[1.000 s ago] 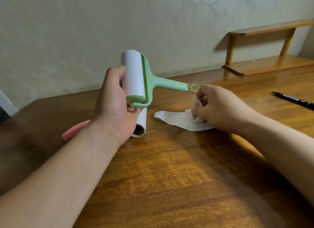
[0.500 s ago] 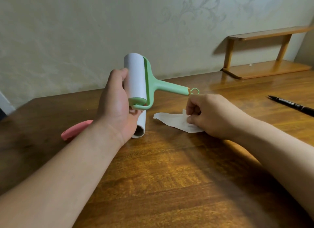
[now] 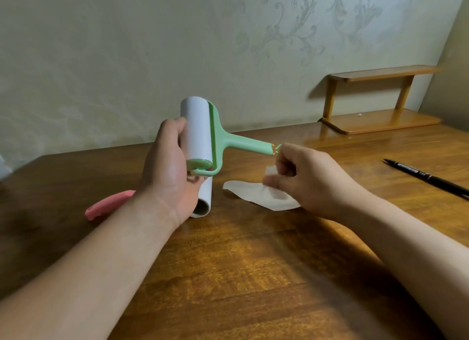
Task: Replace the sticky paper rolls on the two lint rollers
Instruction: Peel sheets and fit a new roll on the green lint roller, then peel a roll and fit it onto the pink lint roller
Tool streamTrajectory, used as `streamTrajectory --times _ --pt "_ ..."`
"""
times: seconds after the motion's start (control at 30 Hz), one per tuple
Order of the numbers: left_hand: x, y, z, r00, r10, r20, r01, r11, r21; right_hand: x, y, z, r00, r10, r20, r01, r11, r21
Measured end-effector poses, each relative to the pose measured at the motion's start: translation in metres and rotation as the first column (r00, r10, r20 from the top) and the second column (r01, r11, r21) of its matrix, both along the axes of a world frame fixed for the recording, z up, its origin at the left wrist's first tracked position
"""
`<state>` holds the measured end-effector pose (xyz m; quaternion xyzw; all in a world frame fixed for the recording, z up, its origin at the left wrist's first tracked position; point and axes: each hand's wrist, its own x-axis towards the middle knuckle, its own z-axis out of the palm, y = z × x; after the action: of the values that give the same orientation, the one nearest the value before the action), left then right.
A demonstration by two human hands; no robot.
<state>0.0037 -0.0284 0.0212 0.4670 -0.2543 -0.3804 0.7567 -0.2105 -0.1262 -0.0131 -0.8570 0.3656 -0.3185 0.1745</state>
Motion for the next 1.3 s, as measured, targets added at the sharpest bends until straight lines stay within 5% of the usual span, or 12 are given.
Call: streamTrajectory --times 0.3,0.43,0.57,0.63,0.73,0.83,0.93,1.03,1.3 --pt "0.0 0.0 0.0 0.999 0.03 -0.013 -0.03 0.999 0.017 -0.006 -0.005 0.009 0.966 -0.007 0.258 -0.063 0.963 0.263" --pt "-0.002 0.002 0.0 1.0 -0.015 0.002 0.014 1.0 0.018 -0.006 -0.006 0.006 0.962 -0.062 0.267 0.059 0.998 0.02" --pt "-0.008 0.003 -0.001 0.994 -0.104 -0.034 0.104 0.995 -0.01 -0.002 0.004 0.011 0.999 0.005 -0.047 -0.014 0.979 -0.201" --pt "-0.01 0.003 -0.002 0.992 -0.124 -0.019 0.124 0.992 -0.005 0.001 0.005 0.01 0.998 0.038 -0.051 -0.048 0.973 -0.226" --pt "-0.009 0.002 -0.003 0.991 -0.129 0.045 0.128 0.992 0.018 -0.001 -0.003 0.008 0.992 0.067 0.11 -0.043 0.977 -0.208" --pt "-0.004 0.0 0.0 0.992 -0.054 0.114 0.055 0.998 0.0 -0.005 -0.015 0.006 0.99 -0.082 0.115 0.102 0.978 -0.18" --pt "0.001 0.0 0.001 0.932 0.095 0.35 -0.11 0.994 0.023 -0.01 -0.028 0.005 0.956 -0.292 0.015 0.291 0.949 -0.118" --pt "0.0 0.001 -0.001 0.906 0.126 0.404 -0.143 0.99 0.013 -0.011 -0.035 0.001 0.906 -0.394 -0.156 0.38 0.918 -0.111" --pt "0.01 0.003 0.002 0.844 0.119 0.523 -0.158 0.987 0.031 -0.015 -0.043 -0.004 0.871 -0.4 -0.284 0.427 0.903 0.039"
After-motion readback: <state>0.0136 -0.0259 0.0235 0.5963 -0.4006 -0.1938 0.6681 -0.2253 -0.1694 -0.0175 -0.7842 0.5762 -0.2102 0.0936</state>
